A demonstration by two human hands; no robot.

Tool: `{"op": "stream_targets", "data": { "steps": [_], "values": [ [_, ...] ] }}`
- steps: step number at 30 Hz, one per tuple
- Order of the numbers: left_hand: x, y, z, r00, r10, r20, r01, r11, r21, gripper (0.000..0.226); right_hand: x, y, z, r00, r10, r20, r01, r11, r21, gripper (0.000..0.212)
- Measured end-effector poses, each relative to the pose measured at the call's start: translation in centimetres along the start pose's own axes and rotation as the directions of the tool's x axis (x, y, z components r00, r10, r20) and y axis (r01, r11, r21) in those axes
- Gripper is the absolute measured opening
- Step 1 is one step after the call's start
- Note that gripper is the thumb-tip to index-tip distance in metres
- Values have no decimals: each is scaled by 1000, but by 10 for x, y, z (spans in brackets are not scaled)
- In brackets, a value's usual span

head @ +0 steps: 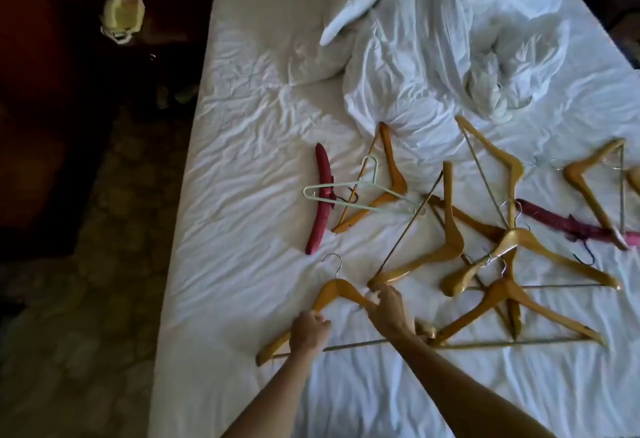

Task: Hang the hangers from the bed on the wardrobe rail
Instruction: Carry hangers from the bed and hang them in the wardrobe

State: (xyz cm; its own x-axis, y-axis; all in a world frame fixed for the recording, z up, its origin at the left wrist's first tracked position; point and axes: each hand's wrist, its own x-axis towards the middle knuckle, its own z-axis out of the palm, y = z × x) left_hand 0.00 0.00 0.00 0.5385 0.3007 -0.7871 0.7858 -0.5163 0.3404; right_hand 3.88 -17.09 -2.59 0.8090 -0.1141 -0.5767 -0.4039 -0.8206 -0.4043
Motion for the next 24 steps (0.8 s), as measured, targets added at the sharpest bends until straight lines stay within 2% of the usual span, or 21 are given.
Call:
{"op": "stream_targets", "data": {
  "steps": [1, 3, 5, 7, 10, 12, 14, 16, 19, 24],
  "values": [
    [18, 0, 19, 999, -25, 28, 27, 997, -67, 24, 16, 4, 4, 995, 64, -73, -60, 997, 57, 36],
    [50, 0, 54, 990, -102, 92, 114, 984, -134, 38, 45, 11, 3, 953, 254, -167, -213, 950, 229, 40],
    [96, -17, 104, 979, -163, 123, 184, 966, -181, 71, 73, 24, -3, 880, 439, -183, -341, 850, 401, 56],
    [131, -24, 144, 969, -226, 104, 244, 946, -214, 97, 100, 43, -7, 813, 563, -145, -424, 745, 514, 67],
    [166, -13, 177, 955, -283, 85, 295, 903, -311, 108, 143, 72, -5, 752, 660, 1, -517, 587, 623, 79],
    [192, -9, 197, 945, -321, 65, 322, 873, -367, 116, 163, 84, 0, 743, 666, 69, -503, 488, 713, 69],
    [201, -1, 201, 937, -346, 48, 333, 842, -424, 112, 174, 92, 4, 753, 656, 50, -464, 475, 747, 52],
    [173, 22, 175, 938, -346, 30, 321, 833, -452, 95, 178, 96, 6, 764, 645, 22, -449, 507, 736, 44],
    [135, 46, 148, 951, -309, -24, 282, 897, -341, 66, 175, 97, 6, 775, 631, 32, -451, 517, 727, 48],
    [108, 31, 131, 962, -250, -108, 186, 892, -411, 55, 151, 93, 3, 799, 601, 20, -409, 519, 751, 42]
  ]
}}
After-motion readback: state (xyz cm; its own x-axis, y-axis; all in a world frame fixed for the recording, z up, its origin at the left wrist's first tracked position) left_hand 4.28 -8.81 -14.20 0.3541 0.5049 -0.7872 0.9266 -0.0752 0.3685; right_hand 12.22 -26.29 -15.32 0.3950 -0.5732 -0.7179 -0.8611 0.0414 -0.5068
